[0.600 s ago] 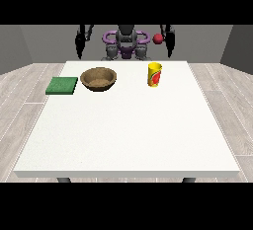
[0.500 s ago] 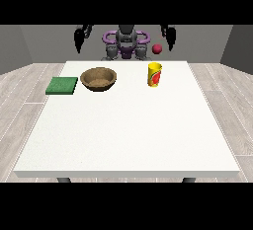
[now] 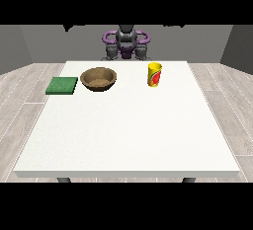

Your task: Pick the cup and pour the ball into the bowl, then pick the bowl and place it on the pad

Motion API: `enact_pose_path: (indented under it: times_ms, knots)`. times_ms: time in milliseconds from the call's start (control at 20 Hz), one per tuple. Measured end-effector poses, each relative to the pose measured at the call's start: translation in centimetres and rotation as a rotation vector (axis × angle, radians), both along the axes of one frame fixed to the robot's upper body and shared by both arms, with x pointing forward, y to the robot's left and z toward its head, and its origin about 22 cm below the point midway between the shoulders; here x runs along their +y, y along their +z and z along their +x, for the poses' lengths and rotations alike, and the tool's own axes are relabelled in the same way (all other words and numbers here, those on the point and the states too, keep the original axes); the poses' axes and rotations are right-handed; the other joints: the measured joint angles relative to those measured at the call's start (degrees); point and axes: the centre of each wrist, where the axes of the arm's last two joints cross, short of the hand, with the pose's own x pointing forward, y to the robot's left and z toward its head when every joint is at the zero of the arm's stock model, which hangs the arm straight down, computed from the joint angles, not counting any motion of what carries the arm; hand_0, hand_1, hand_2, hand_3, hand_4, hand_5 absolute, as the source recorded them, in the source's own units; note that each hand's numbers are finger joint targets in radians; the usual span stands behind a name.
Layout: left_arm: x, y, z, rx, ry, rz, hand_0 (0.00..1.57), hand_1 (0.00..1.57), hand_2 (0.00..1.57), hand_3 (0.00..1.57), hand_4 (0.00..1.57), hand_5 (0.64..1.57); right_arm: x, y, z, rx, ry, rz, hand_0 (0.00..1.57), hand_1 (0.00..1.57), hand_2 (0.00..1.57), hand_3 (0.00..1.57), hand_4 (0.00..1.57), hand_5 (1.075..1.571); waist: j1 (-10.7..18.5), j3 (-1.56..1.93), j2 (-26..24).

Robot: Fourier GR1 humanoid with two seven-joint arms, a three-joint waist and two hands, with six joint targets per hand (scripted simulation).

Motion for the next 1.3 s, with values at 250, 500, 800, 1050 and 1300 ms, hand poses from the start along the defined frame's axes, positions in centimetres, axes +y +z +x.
enact_pose_path:
  times_ms: [250,500,800,1050,1300]
  knots:
    - [2.7,0.7,0.4,-0.094,0.015,-0.016,0.00,0.00,0.00,0.00,0.00,1.542,-1.5,0.6,-0.2,-0.088,0.009,0.023,0.00,0.00,0.00,0.00,0.00,1.570,-0.16,0.00,5.34]
    - [3.9,0.6,1.8,-0.175,0.018,-0.013,0.00,0.00,0.00,0.00,0.00,1.529,-1.6,0.7,0.9,-0.158,0.012,0.035,0.00,0.00,0.00,0.00,0.00,1.570,-0.16,-0.01,10.74]
    - [2.3,-3.1,2.6,-0.239,0.038,0.000,0.00,0.00,0.00,0.00,0.00,1.527,-1.2,0.2,1.7,-0.199,0.036,0.035,0.00,0.00,0.00,0.00,0.00,1.571,-1.14,-0.02,14.94]
    - [-0.2,-6.9,3.0,-0.260,0.053,-0.001,0.00,0.00,0.00,0.00,0.00,1.517,-1.8,0.1,2.3,-0.244,0.052,0.027,0.00,0.00,0.00,0.00,0.00,1.571,-2.36,-0.02,17.67]
    - [-1.4,-9.6,4.1,-0.285,0.080,0.009,0.00,0.00,0.00,0.00,0.00,1.519,-2.1,-0.3,2.6,-0.278,0.071,0.029,0.00,0.00,0.00,0.00,0.00,1.570,-3.94,-0.03,20.42]
